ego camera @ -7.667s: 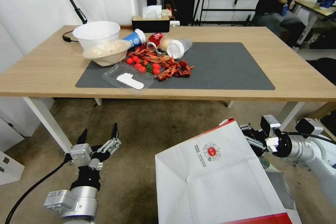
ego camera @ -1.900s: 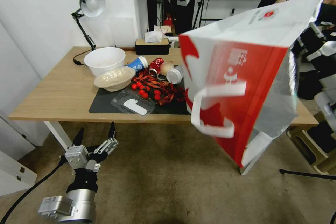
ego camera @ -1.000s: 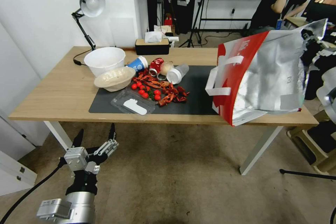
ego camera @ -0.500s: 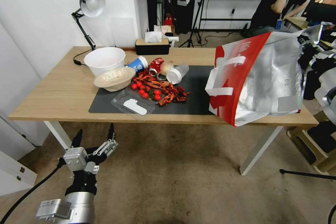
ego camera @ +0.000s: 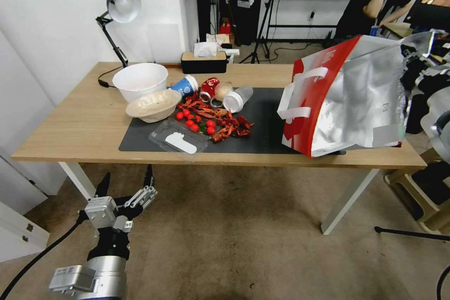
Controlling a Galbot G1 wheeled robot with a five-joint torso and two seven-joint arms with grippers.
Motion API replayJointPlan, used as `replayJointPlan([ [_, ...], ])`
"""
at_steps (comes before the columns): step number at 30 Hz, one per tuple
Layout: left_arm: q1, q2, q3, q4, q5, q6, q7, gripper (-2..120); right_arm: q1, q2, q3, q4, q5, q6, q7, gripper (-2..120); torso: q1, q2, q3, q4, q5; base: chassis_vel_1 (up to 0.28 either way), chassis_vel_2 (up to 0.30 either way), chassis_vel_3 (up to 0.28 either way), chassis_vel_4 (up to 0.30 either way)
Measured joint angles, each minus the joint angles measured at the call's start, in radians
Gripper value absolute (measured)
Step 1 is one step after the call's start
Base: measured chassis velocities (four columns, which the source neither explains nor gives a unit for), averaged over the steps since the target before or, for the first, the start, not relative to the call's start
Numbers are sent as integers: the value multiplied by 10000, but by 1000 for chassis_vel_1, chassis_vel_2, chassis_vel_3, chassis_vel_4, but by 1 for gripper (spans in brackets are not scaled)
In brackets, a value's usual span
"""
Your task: Pick up the food delivery bag from the floor and place it on the table.
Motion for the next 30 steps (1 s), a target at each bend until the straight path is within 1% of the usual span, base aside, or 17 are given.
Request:
replayJointPlan([
  [15,201,-158,5,-83,58,-176,19,100,87,60,-30,-175,-172,-199,316,0,-1,0,0,-1,0,0,0,0,0],
  [18,221,-173,9,-92,72,-191,29,100,143,72,-52,-181,-217,-205,350,4,-1,0,0,-1,0,0,0,0,0],
  [20,234,-192,14,-98,89,-203,33,100,188,71,-71,-193,-267,-190,344,15,-1,0,0,0,0,0,0,0,0],
  [21,234,-192,14,-98,89,-203,33,100,188,71,-71,-193,-267,-190,344,15,-1,0,0,0,0,0,0,0,0],
  [24,244,-219,36,-98,111,-222,33,100,204,47,-81,-204,-278,-186,263,30,-1,0,0,0,0,0,0,0,0],
  [25,244,-219,36,-98,111,-222,33,100,204,47,-81,-204,-278,-186,263,30,-1,0,0,0,0,0,0,0,0],
  [27,245,-229,43,-98,126,-223,33,100,204,33,-88,-204,-281,-181,224,39,-1,-1,0,-1,0,0,0,0,0],
  [28,245,-229,43,-98,126,-223,33,100,204,33,-88,-204,-281,-181,224,39,-1,-1,0,-1,0,0,0,0,0],
  [30,244,-236,53,-98,132,-223,34,100,166,-1,-91,-193,-273,-189,115,50,-1,0,0,0,0,0,0,0,0],
])
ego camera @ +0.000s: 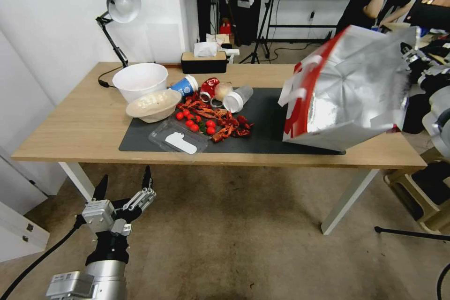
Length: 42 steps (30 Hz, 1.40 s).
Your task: Pick up the food delivery bag from the floor and place it on the table.
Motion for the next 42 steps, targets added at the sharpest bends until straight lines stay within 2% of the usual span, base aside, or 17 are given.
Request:
replayJointPlan([
  [1,0,-6,3,0,2,0,1,100,-31,-19,5,26,19,-19,-36,55,1,0,0,0,1,0,0,0,0],
  [3,0,-11,5,0,2,0,6,100,-61,-34,13,50,31,-30,-68,57,0,0,0,0,1,0,0,0,0],
  [4,17,-24,14,-20,5,10,26,100,-122,-69,41,99,41,-61,-127,65,0,0,0,0,0,0,0,0,0],
  [5,17,-24,14,-20,5,10,26,100,-122,-69,41,99,41,-61,-127,65,0,0,0,0,0,0,0,0,0],
  [7,53,-37,17,-55,12,23,46,100,-232,-84,97,215,73,-194,-177,77,0,0,0,0,0,0,0,0,0],
  [8,53,-37,17,-55,12,23,46,100,-232,-84,97,215,73,-194,-177,77,0,0,0,0,0,0,0,0,0],
  [11,83,-33,15,-84,38,24,48,100,-336,-33,114,348,51,-301,-187,90,0,0,0,0,0,0,0,0,0],
  [15,113,-23,-6,-93,43,-3,34,100,-400,23,113,471,19,-354,-147,99,0,0,0,0,0,0,0,0,0],
  [28,91,-13,-134,-200,99,-43,-86,100,-570,29,144,718,-227,-641,28,100,0,0,0,0,0,0,0,0,0],
  [42,45,-81,-118,-227,245,71,-34,100,-1000,101,277,1361,-1251,-714,-335,100,0,0,0,0,-2,0,0,0,0],
])
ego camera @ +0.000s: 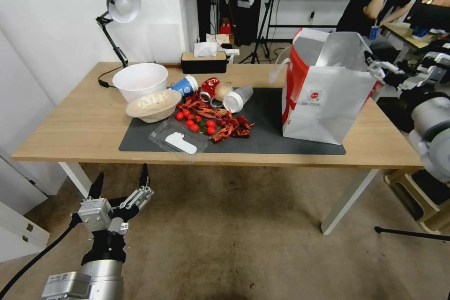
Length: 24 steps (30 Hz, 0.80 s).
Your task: Pick up the food delivery bag from the floor and place it on the table.
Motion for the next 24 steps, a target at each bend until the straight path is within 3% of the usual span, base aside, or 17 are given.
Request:
replayJointPlan([
  [18,29,-70,4,-47,73,14,16,100,-688,415,3,655,-1928,543,-532,100,-1,-1,0,0,2,0,0,0,0],
  [24,10,-83,-49,-97,184,79,87,100,-2583,1138,176,1941,-4657,1885,-863,100,0,0,0,-2,1,0,0,0,0],
])
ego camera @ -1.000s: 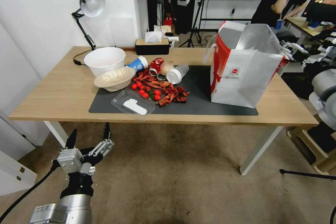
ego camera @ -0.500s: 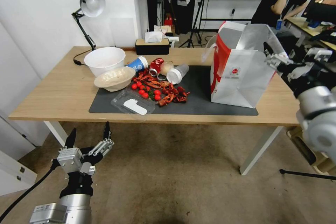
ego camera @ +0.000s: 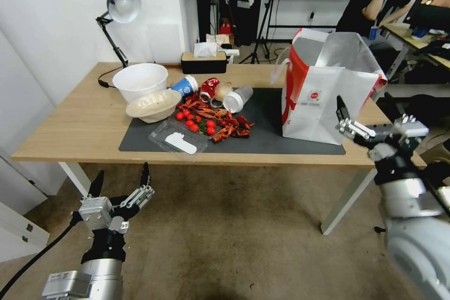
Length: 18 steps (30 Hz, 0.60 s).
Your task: Pick up the food delivery bag from the floor and place it on the table.
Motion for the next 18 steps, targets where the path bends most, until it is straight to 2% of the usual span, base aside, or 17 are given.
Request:
replayJointPlan([
  [2,-19,-2,0,-1,50,8,53,100,-897,503,-36,412,-1456,705,-14,100,0,0,-1,0,0,0,0,0,0],
  [3,-19,-2,0,-1,50,8,53,100,-897,503,-36,412,-1456,705,-14,100,0,0,-1,0,0,0,0,0,0],
  [6,-46,14,0,35,57,-9,65,100,-2132,1463,-190,925,-3220,1354,-6,100,-1,1,-1,-2,1,0,0,0,0],
  [7,-46,14,0,35,57,-9,65,100,-2132,1463,-190,925,-3220,1354,-6,100,-1,1,-1,-2,1,0,0,0,0],
  [10,-45,-3,-18,42,79,21,122,100,-3489,2416,-456,1273,-4308,1819,-213,100,-1,1,-1,0,-1,0,0,0,0],
  [18,14,-10,-26,49,129,-12,122,100,-4428,3480,-1657,1016,-5725,2329,-403,100,0,1,0,1,0,0,0,0,0],
])
